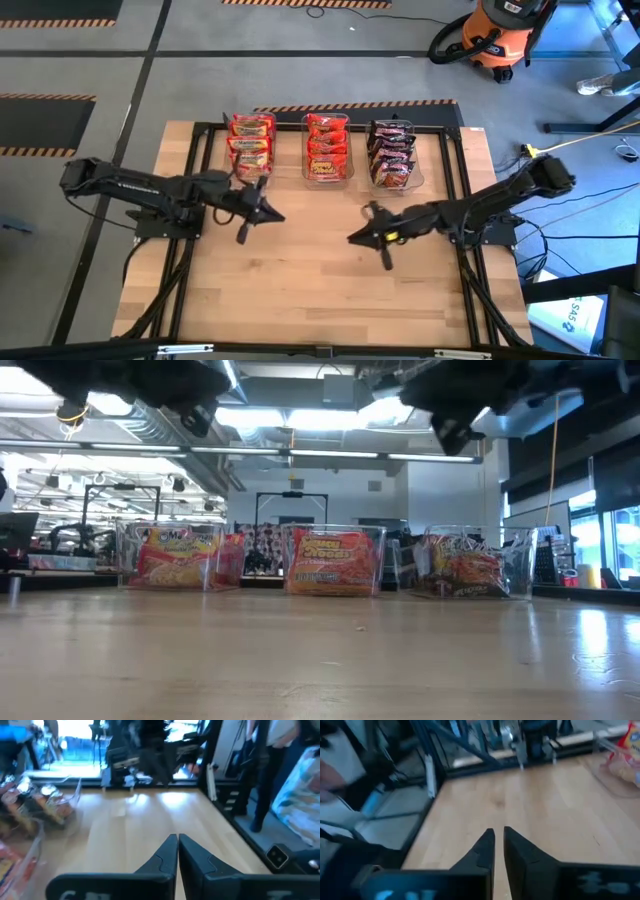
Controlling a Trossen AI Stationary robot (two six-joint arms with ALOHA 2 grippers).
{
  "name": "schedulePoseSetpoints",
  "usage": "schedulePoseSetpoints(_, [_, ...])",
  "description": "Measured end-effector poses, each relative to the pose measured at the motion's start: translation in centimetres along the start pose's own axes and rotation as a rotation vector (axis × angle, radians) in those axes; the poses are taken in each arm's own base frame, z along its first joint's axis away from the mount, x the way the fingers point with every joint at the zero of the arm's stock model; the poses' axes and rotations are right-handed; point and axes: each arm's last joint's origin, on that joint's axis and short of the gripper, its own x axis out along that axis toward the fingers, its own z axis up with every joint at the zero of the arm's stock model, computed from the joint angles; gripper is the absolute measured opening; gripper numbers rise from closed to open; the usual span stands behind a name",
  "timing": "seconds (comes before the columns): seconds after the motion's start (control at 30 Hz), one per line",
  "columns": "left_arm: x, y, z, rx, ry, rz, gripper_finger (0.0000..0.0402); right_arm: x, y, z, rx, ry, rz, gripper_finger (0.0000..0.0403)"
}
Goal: Sort Maruchan noodles
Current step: Return to Home Position
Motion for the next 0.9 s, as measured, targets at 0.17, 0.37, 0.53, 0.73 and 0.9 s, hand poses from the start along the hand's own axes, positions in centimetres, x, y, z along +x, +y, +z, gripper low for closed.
schedulePoseSetpoints(0.17, [0.0,-0.9,-2.1,0.009,-0.063,-0.020,0.0002,-3.0,-0.6,-1.0,0.034,-0.125,0.026,0.0022])
schedulePoseSetpoints(0.37, [-0.1,-1.3,-3.4,-0.005,-0.084,0.041,0.0007,-5.2,-1.2,-2.4,0.031,-0.196,0.036,0.0023])
schedulePoseSetpoints(0.53, [-0.1,-1.5,-3.4,-0.002,-0.090,0.060,0.0002,-6.4,-1.7,-3.7,0.019,-0.219,0.033,0.0023])
schedulePoseSetpoints(0.73, [-0.1,-1.3,-3.4,0.015,-0.090,0.066,0.0002,-8.1,-2.3,-5.2,-0.003,-0.255,0.030,0.0023])
schedulePoseSetpoints(0.9, [-0.4,-0.7,-4.4,0.021,-0.128,0.091,0.0003,-9.8,-3.0,-7.0,0.001,-0.356,0.056,0.0023])
